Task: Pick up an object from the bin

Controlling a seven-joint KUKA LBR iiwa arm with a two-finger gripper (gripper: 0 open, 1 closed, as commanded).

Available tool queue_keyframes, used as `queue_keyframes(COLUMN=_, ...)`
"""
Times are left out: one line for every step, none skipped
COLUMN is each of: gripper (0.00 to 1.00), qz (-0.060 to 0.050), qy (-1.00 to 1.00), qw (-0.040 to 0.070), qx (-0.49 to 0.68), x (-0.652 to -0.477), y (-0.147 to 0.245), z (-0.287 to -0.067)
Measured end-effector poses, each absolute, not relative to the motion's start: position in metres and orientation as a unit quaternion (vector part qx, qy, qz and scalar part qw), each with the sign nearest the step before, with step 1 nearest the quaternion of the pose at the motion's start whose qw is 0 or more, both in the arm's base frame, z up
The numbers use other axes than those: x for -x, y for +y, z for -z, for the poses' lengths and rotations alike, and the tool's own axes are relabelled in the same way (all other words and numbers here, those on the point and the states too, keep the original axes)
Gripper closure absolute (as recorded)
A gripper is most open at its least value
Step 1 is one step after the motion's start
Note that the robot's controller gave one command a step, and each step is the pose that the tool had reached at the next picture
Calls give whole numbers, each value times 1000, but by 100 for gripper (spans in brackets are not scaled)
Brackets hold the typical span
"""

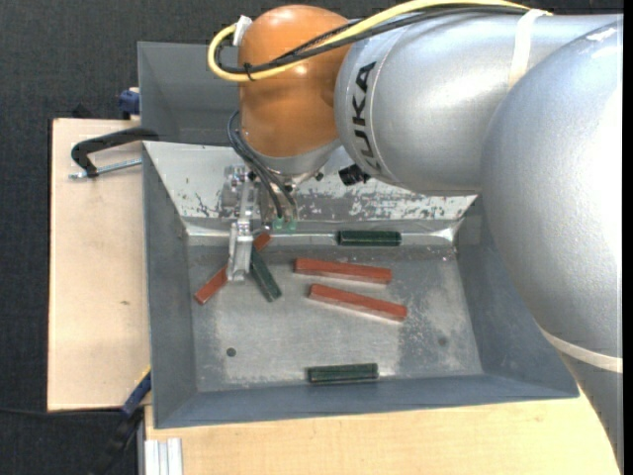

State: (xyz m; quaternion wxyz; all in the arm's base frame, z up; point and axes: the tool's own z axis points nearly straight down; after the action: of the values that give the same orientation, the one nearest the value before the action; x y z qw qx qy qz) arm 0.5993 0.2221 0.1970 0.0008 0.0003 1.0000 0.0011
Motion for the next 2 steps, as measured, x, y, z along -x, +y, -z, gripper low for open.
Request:
queue_keyframes(gripper=0, qz=-2, qy=1000, qw=3, qx=6, x=-600, y=221, z=-138)
queue_keyframes(gripper=0, qz=-1, qy=993, qw=-1, qx=114, x=-592, y=210, z=-98)
